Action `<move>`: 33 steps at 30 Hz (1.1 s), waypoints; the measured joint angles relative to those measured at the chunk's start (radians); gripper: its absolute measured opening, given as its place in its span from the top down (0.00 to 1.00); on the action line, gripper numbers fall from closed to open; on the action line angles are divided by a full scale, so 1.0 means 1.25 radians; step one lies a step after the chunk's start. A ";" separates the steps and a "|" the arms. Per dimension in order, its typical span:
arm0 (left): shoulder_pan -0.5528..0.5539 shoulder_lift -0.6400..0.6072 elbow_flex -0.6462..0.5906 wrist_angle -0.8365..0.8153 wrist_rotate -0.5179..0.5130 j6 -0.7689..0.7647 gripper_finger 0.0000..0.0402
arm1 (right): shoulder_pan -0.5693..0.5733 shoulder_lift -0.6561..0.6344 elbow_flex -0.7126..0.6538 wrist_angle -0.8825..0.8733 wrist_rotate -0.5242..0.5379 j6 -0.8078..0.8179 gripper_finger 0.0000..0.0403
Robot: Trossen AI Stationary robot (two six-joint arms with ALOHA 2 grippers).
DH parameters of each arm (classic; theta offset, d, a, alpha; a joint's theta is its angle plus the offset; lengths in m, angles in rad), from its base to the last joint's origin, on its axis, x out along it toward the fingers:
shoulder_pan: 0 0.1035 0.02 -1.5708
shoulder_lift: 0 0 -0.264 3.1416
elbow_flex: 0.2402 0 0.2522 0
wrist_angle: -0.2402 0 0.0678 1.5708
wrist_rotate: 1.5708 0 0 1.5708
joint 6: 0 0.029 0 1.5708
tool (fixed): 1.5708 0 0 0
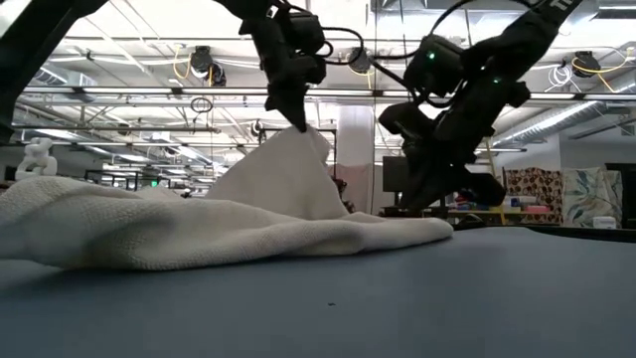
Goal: Roll towel into tight, uniform cylinder
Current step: Roll the white towel
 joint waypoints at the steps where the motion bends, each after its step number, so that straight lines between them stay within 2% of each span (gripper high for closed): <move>1: 0.002 0.000 0.000 0.022 -0.001 -0.002 0.97 | 0.018 0.000 0.000 -0.002 0.015 0.011 0.91; 13: 0.008 -0.001 0.121 0.260 0.006 0.000 0.97 | 0.161 0.000 0.000 -0.049 0.072 0.183 1.00; 19: 0.007 0.000 0.143 0.268 0.013 -0.005 0.97 | 0.187 0.000 0.071 -0.066 0.101 0.144 1.00; 23: 0.006 0.000 0.143 0.243 0.013 -0.006 0.97 | 0.164 0.000 0.118 -0.161 0.187 0.096 1.00; 25: 0.006 0.000 0.143 0.237 0.012 -0.006 0.97 | 0.140 0.000 0.120 -0.200 0.203 0.080 1.00; 29: 0.005 0.000 0.143 0.238 0.012 -0.006 0.97 | 0.091 0.044 0.119 -0.271 0.203 0.051 1.00; 33: 0.004 0.000 0.143 0.234 0.012 -0.006 0.97 | 0.049 0.106 0.119 -0.229 0.154 -0.004 1.00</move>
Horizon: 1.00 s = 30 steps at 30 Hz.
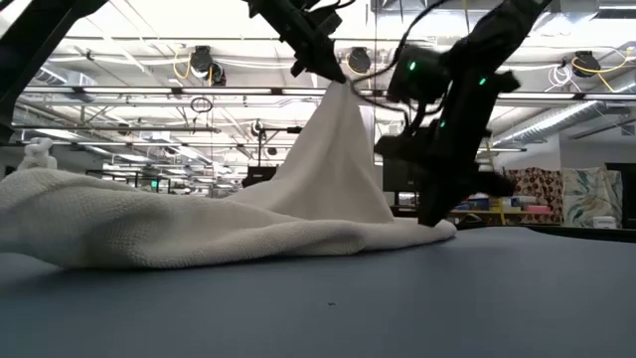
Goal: Roll towel into tight, uniform cylinder
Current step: Roll the white towel
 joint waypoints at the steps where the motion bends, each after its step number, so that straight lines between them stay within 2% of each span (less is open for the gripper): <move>1: 0.000 0.000 0.000 -0.004 0.000 0.000 0.97 | -0.004 0.015 0.000 0.014 -0.020 -0.009 1.00; 5: 0.000 0.000 0.000 -0.009 -0.001 0.000 0.97 | 0.001 0.052 0.014 0.045 -0.093 -0.018 1.00; 10: 0.014 0.000 0.000 -0.002 -0.006 0.001 0.97 | 0.056 0.071 0.048 0.036 -0.177 -0.007 1.00; 17: 0.020 0.000 0.000 0.045 0.001 0.015 0.97 | 0.110 0.072 0.133 0.029 -0.231 0.037 1.00; 22: 0.018 0.000 0.000 0.019 0.056 0.027 0.97 | 0.086 0.052 0.252 -0.159 -0.217 -0.040 1.00; 26: 0.012 0.000 -0.001 -0.078 0.067 0.028 0.97 | 0.048 0.043 0.353 -0.363 -0.202 -0.170 1.00; 30: 0.007 0.000 -0.001 -0.185 0.060 0.029 0.97 | 0.010 0.025 0.431 -0.545 -0.140 -0.285 0.99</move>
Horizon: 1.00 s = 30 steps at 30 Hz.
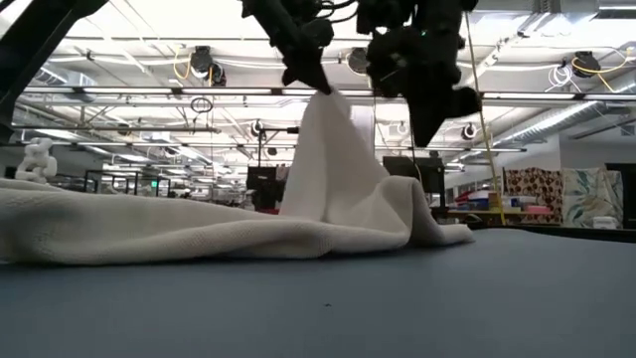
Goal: Roll towel into tight, uniform cylinder
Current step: Roll the white towel
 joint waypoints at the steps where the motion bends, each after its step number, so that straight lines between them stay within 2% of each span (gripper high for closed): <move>1: -0.001 0.000 0.000 -0.022 -0.007 0.001 0.97 | -0.010 -0.007 0.011 -0.032 0.028 -0.018 0.99; 4: -0.004 0.000 0.000 -0.070 -0.024 0.001 0.97 | -0.046 -0.040 0.018 -0.108 0.129 -0.046 0.97; 7: -0.006 0.000 0.000 -0.083 -0.041 -0.006 0.97 | -0.087 -0.074 -0.008 -0.120 0.240 -0.054 0.95; 9: -0.011 0.000 0.000 -0.081 -0.056 -0.013 0.97 | -0.122 -0.098 -0.046 -0.097 0.266 -0.060 0.94; 11: -0.017 0.000 0.000 -0.076 -0.071 -0.024 0.97 | -0.162 -0.119 -0.089 -0.036 0.233 -0.073 0.94; 14: -0.031 0.000 0.000 -0.076 -0.077 -0.032 0.97 | -0.217 -0.166 -0.154 0.052 0.139 -0.093 0.94; 16: -0.043 0.000 0.000 -0.077 -0.088 -0.035 0.97 | -0.248 -0.200 -0.196 0.097 0.120 -0.091 0.94; 18: -0.054 0.000 0.000 -0.077 -0.108 -0.040 0.97 | -0.279 -0.230 -0.250 0.116 0.106 -0.089 0.94; 22: -0.069 0.000 0.000 -0.077 -0.153 -0.050 0.97 | -0.351 -0.264 -0.351 0.146 0.025 -0.077 0.92; 25: -0.078 0.000 0.000 -0.072 -0.178 -0.050 0.97 | -0.376 -0.265 -0.410 0.166 -0.003 -0.065 0.87; 30: -0.090 0.000 0.000 -0.070 -0.190 -0.050 0.97 | -0.404 -0.263 -0.465 0.268 0.001 -0.018 0.72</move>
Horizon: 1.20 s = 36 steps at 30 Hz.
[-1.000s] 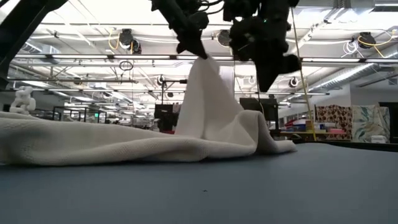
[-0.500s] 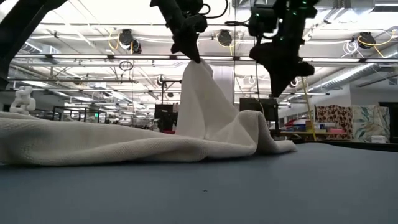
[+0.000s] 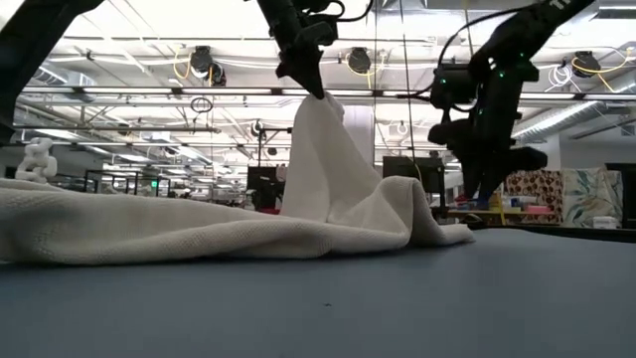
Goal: Roll towel into tight, uniform cylinder
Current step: Roll the white towel
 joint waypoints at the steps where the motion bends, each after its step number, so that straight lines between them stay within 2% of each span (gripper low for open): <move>1: -0.003 0.000 0.000 0.000 -0.001 -0.001 0.97 | -0.007 0.000 -0.008 0.021 0.003 0.005 0.70; 5: -0.011 0.000 0.000 0.000 -0.017 -0.042 0.97 | -0.038 0.027 -0.037 0.090 0.061 0.030 0.62; 12: -0.026 0.000 0.000 -0.001 -0.026 -0.088 0.97 | -0.072 0.115 -0.048 0.237 0.008 -0.003 0.62; 16: -0.034 0.000 0.000 -0.005 -0.035 -0.104 0.97 | -0.075 0.154 -0.047 0.285 -0.013 -0.011 0.72; 20: -0.040 0.000 0.000 -0.005 -0.047 -0.106 0.97 | -0.075 0.160 -0.047 0.303 -0.003 -0.042 0.93; 22: -0.043 0.000 0.000 -0.007 -0.060 -0.112 0.97 | -0.075 0.149 -0.047 0.304 0.000 -0.064 0.98; 29: -0.045 0.000 0.000 -0.008 -0.070 -0.126 0.97 | -0.061 0.056 -0.018 0.317 0.002 -0.160 0.99; 33: -0.045 0.000 0.000 -0.012 -0.070 -0.126 0.97 | -0.003 -0.029 -0.012 0.296 0.002 -0.207 1.00; 36: -0.045 0.000 0.000 -0.021 -0.070 -0.126 0.97 | 0.063 -0.052 -0.016 0.232 0.012 -0.246 1.00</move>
